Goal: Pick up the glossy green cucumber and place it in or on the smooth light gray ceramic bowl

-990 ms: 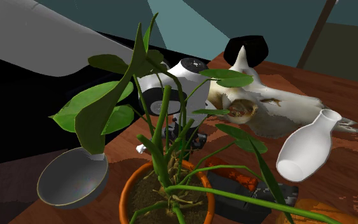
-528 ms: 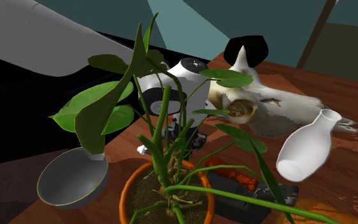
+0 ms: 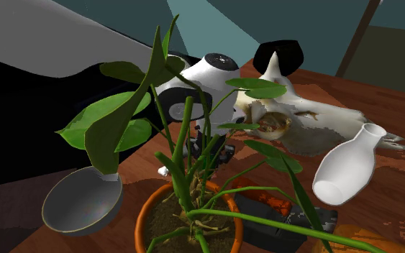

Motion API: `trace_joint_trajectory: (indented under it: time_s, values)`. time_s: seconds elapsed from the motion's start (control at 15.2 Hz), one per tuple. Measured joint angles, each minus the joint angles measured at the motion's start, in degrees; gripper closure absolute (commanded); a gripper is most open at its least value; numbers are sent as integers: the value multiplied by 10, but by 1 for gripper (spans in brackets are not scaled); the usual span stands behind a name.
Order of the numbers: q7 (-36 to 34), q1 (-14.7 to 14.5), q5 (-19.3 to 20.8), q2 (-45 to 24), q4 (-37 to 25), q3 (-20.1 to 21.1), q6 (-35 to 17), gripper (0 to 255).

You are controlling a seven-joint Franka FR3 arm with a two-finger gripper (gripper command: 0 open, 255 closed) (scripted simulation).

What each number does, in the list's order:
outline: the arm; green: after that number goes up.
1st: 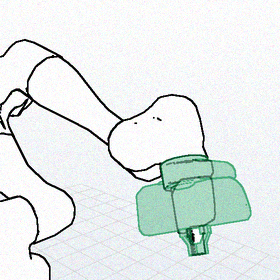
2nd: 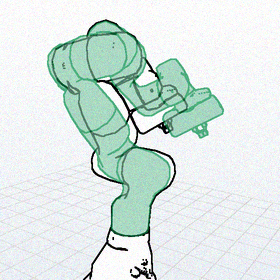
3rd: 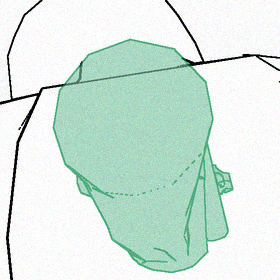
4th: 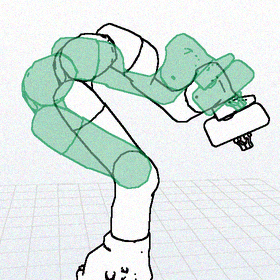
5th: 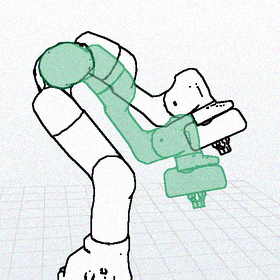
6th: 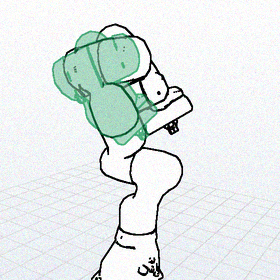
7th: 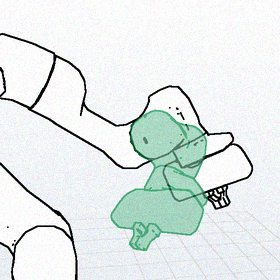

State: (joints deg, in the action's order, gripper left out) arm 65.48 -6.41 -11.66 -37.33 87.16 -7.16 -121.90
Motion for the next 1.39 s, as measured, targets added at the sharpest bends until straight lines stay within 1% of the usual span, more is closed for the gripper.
trace_joint_trajectory:
  time_s: [0.92,1.39]
  values:
    - [-12,-2,11,47,-34,-6,81,255]
    - [-19,-1,15,60,-69,-8,128,255]
